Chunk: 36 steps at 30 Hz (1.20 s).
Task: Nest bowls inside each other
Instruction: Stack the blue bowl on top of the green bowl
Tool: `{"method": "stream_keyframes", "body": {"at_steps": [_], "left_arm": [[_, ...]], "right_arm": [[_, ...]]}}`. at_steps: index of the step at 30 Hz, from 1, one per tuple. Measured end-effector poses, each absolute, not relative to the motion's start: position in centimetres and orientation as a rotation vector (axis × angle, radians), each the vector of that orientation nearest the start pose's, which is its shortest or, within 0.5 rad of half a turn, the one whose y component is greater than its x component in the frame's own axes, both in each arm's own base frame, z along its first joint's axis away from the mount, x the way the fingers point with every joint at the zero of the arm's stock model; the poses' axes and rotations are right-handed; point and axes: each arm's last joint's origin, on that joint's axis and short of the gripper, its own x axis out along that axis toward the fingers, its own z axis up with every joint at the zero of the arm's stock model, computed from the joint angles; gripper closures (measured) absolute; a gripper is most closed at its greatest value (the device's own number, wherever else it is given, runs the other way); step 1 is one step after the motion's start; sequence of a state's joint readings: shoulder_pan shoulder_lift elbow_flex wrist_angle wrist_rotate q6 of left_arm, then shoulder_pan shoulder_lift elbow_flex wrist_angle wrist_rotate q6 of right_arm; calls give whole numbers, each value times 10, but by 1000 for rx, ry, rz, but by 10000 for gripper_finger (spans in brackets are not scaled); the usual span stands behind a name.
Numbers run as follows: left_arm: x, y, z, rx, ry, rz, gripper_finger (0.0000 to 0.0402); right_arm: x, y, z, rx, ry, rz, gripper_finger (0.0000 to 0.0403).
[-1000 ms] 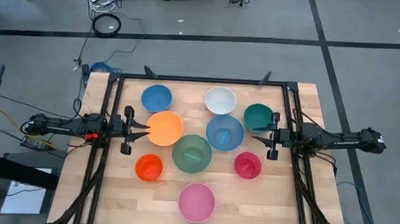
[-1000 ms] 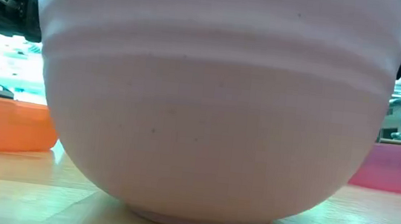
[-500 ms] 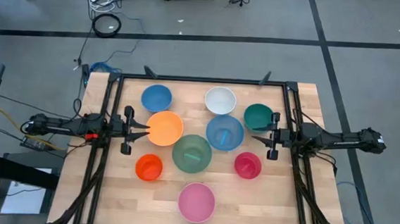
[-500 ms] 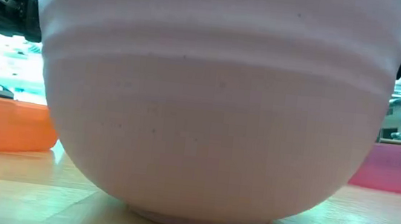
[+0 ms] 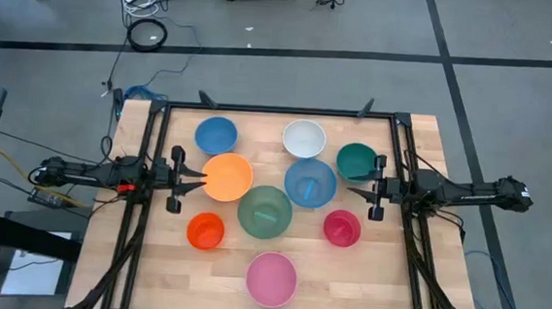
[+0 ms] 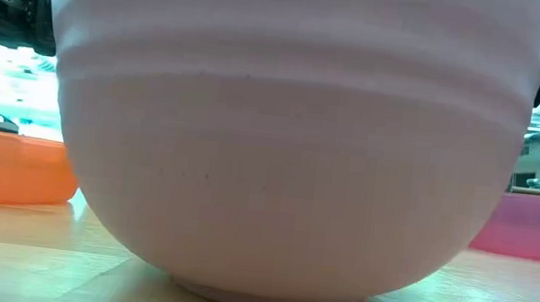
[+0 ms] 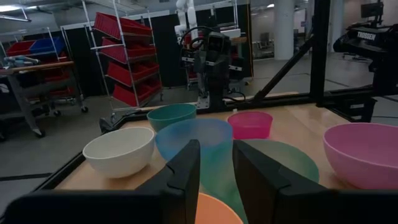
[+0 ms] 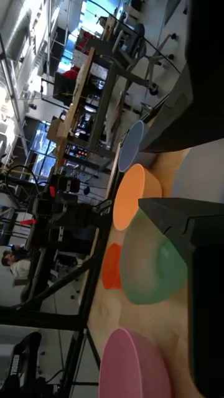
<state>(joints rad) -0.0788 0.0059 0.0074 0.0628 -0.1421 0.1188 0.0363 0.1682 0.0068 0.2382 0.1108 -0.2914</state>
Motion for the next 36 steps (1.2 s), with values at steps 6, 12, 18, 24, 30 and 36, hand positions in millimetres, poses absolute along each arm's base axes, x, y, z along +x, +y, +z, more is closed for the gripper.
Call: {"method": "stream_keyframes", "body": {"at_steps": [6, 12, 18, 24, 30, 36], "left_arm": [[95, -3, 184, -193, -203, 47, 298], [91, -3, 199, -335, -367, 12, 298], [85, -3, 215, -282, -478, 9, 298], [100, 1, 213, -316, -163, 206, 298], [130, 0, 232, -287, -18, 307, 298], [171, -3, 257, -215, 59, 320, 298]], "right_arm": [[106, 2, 184, -195, -170, -38, 288], [101, 3, 208, 20, -352, 11, 288], [96, 3, 222, 163, -464, 51, 288], [104, 2, 222, 363, -79, 26, 288], [107, 4, 261, 361, 44, 50, 288], [118, 5, 292, 331, 136, 49, 288]]}}
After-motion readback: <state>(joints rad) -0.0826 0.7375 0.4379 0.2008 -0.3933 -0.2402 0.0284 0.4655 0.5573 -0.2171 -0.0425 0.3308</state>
